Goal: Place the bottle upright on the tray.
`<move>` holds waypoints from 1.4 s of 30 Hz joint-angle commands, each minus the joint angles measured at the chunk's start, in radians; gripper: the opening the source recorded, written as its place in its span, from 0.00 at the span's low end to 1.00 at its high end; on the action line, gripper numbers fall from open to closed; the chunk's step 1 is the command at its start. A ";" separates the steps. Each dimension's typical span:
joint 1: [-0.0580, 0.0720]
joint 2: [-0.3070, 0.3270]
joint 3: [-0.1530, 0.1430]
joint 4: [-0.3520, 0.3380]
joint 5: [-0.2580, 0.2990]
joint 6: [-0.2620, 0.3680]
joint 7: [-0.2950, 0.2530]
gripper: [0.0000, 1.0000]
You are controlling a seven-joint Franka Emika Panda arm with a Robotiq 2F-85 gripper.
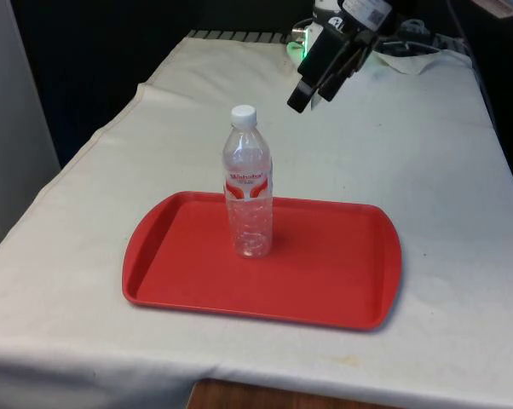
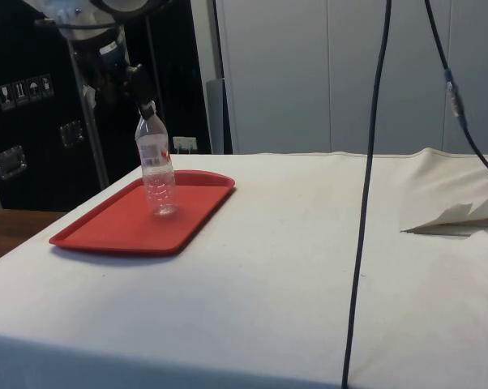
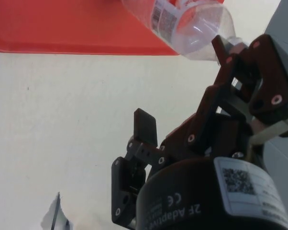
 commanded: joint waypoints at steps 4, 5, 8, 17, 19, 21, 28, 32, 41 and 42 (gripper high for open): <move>0.000 -0.007 0.000 -0.007 -0.002 0.002 -0.002 1.00; -0.003 -0.027 0.002 -0.027 -0.004 0.030 -0.005 1.00; -0.005 -0.038 0.001 -0.038 -0.004 0.036 -0.012 1.00; -0.013 -0.061 0.002 -0.054 0.002 0.051 -0.053 1.00; -0.015 -0.064 0.003 -0.056 0.004 0.054 -0.064 1.00; -0.018 -0.068 0.003 -0.058 0.006 0.059 -0.080 1.00; -0.024 -0.068 0.003 -0.058 0.009 0.070 -0.117 1.00; -0.018 -0.061 -0.002 -0.049 0.000 0.051 -0.122 1.00; -0.029 -0.065 -0.002 -0.048 0.011 0.070 -0.165 1.00; -0.039 -0.073 0.004 -0.054 0.028 0.093 -0.180 1.00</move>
